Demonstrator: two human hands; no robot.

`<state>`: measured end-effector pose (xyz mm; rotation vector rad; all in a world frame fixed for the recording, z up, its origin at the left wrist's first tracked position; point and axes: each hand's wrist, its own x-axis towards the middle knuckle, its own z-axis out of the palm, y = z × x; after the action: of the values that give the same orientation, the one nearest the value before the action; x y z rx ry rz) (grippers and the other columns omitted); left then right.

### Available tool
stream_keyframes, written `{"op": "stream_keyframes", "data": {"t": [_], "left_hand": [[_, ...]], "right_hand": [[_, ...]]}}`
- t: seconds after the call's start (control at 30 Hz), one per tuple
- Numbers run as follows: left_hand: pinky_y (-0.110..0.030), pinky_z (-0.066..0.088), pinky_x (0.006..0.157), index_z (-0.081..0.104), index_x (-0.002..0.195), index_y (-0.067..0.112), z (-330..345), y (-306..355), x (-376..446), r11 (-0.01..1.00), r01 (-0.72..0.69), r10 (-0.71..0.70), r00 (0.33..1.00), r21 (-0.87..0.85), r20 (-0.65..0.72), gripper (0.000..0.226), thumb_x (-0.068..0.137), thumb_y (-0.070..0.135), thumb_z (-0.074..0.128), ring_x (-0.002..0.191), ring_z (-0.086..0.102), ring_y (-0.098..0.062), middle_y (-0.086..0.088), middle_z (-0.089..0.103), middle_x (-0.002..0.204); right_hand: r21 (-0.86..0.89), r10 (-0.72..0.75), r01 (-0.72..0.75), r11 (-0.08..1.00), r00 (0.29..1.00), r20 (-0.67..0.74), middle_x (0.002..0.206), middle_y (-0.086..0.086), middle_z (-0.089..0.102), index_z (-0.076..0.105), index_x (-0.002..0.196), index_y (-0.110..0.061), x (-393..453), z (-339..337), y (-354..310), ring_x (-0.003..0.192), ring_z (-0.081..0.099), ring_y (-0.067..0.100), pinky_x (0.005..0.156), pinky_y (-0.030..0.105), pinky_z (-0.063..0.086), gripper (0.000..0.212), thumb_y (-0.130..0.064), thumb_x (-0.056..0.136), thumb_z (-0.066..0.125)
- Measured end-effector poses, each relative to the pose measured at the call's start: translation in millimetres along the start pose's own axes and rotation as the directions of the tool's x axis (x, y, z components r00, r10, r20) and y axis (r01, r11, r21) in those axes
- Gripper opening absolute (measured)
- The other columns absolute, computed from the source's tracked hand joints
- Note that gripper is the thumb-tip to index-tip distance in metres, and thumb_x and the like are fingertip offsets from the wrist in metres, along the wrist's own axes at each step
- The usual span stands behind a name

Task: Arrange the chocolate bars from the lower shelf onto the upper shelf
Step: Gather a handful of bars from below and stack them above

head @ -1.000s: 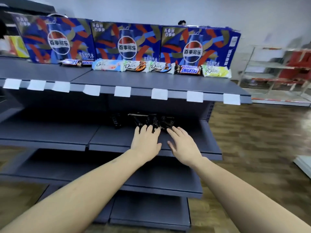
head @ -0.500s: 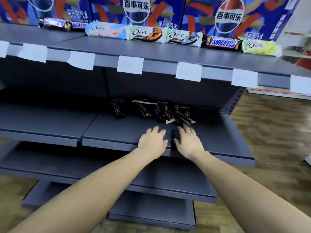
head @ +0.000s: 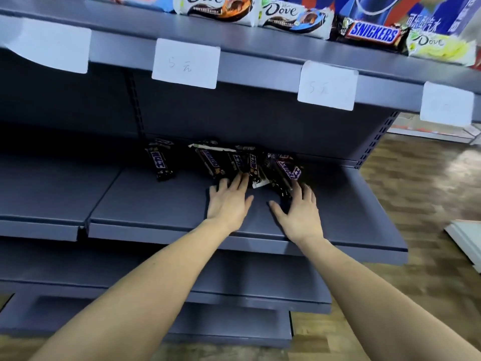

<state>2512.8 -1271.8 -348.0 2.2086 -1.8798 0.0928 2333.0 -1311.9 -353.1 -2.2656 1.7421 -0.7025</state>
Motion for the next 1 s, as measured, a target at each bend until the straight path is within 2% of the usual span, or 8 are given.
{"op": "stream_keyframes", "data": {"t": [0.1, 0.17, 0.23, 0.33, 0.47, 0.67, 0.83, 1.0], "left_hand": [[-0.042, 0.035, 0.098, 0.023, 0.151, 0.022, -0.9, 1.8, -4.3, 1.000, -0.007, 0.007, 0.999, -0.008, -0.031, 0.056, 0.101, 0.044, 0.033, 0.128, 0.033, -0.027, 0.001, 0.030, 0.153], [-0.042, 0.035, 0.098, 0.029, 0.149, 0.022, -3.5, 4.6, -9.4, 1.000, -0.023, 0.023, 0.998, -0.005, -0.050, 0.051, 0.101, 0.039, 0.037, 0.127, 0.034, -0.027, -0.003, 0.036, 0.146], [-0.043, 0.036, 0.097, 0.031, 0.148, 0.023, -4.6, 6.4, -14.3, 0.999, -0.041, 0.040, 0.998, -0.026, -0.051, 0.049, 0.101, 0.034, 0.039, 0.127, 0.034, -0.029, -0.007, 0.038, 0.142], [-0.042, 0.039, 0.094, 0.029, 0.149, 0.028, -3.2, 6.2, -21.0, 0.995, -0.056, 0.052, 0.997, -0.077, -0.063, 0.050, 0.101, 0.030, 0.041, 0.122, 0.036, -0.031, -0.012, 0.040, 0.134], [-0.038, 0.037, 0.096, 0.034, 0.147, 0.024, -0.7, 6.5, -28.2, 0.985, -0.051, 0.044, 0.998, -0.167, -0.047, 0.045, 0.102, 0.025, 0.040, 0.115, 0.038, -0.028, -0.011, 0.043, 0.127], [-0.039, 0.044, 0.092, 0.049, 0.127, 0.011, -1.0, 7.8, -33.9, 0.946, -0.042, -0.001, 0.991, -0.323, -0.130, 0.033, 0.095, 0.018, 0.056, 0.106, 0.045, -0.027, -0.011, 0.054, 0.115], [-0.031, 0.046, 0.076, 0.054, 0.104, 0.014, -7.9, 4.1, -44.8, 0.869, -0.032, -0.058, 0.984, -0.493, -0.167, 0.025, 0.088, 0.026, 0.068, 0.095, 0.048, -0.018, 0.000, 0.057, 0.098], [-0.029, 0.048, 0.073, 0.052, 0.089, 0.018, -15.0, 8.8, -60.3, 0.712, 0.099, -0.237, 0.966, -0.695, -0.106, 0.030, 0.081, 0.037, 0.074, 0.087, 0.053, -0.013, 0.009, 0.053, 0.085]], "right_hand": [[0.079, 0.016, -0.007, 0.997, 0.993, -0.117, 0.133, 0.011, 0.047, 0.043, 0.134, -0.014, -5.3, -2.5, -0.6, 0.122, 0.043, 0.031, 0.091, 0.043, 0.046, 0.052, -0.041, 0.092, 0.057], [0.103, 0.020, -0.002, 0.995, 0.985, -0.172, 0.117, 0.008, 0.052, 0.050, 0.121, -0.014, -7.0, -4.9, 0.3, 0.112, 0.047, 0.030, 0.082, 0.040, 0.045, 0.031, -0.028, 0.093, 0.055], [0.143, 0.015, 0.011, 0.990, 0.983, -0.185, 0.112, 0.005, 0.054, 0.052, 0.115, -0.014, -9.2, -6.7, 3.2, 0.108, 0.047, 0.028, 0.081, 0.038, 0.044, 0.024, -0.017, 0.092, 0.054], [0.238, -0.023, 0.058, 0.969, 0.988, -0.150, 0.120, 0.001, 0.056, 0.051, 0.123, -0.015, -13.6, -9.0, 5.3, 0.113, 0.045, 0.022, 0.092, 0.032, 0.041, 0.035, -0.006, 0.088, 0.052], [0.241, -0.053, 0.079, 0.967, 0.992, -0.112, 0.127, 0.001, 0.052, 0.050, 0.132, -0.015, -15.8, -10.7, 6.9, 0.119, 0.041, 0.021, 0.101, 0.028, 0.037, 0.051, -0.001, 0.083, 0.051], [0.201, -0.022, 0.043, 0.979, 0.994, -0.103, 0.127, 0.002, 0.043, 0.048, 0.137, -0.015, -18.6, -12.3, 5.7, 0.121, 0.035, 0.020, 0.096, 0.025, 0.037, 0.064, 0.004, 0.076, 0.049], [0.151, -0.052, 0.070, 0.986, 0.992, -0.115, 0.126, 0.004, 0.043, 0.057, 0.128, -0.011, -18.8, -11.6, 3.5, 0.120, 0.035, 0.021, 0.102, 0.028, 0.038, 0.051, -0.001, 0.078, 0.051], [0.099, -0.099, 0.110, 0.989, 0.988, -0.116, 0.124, 0.004, 0.049, 0.060, 0.119, -0.015, -20.9, -12.9, 4.8, 0.116, 0.040, 0.023, 0.101, 0.033, 0.039, 0.043, -0.004, 0.078, 0.053]]}}
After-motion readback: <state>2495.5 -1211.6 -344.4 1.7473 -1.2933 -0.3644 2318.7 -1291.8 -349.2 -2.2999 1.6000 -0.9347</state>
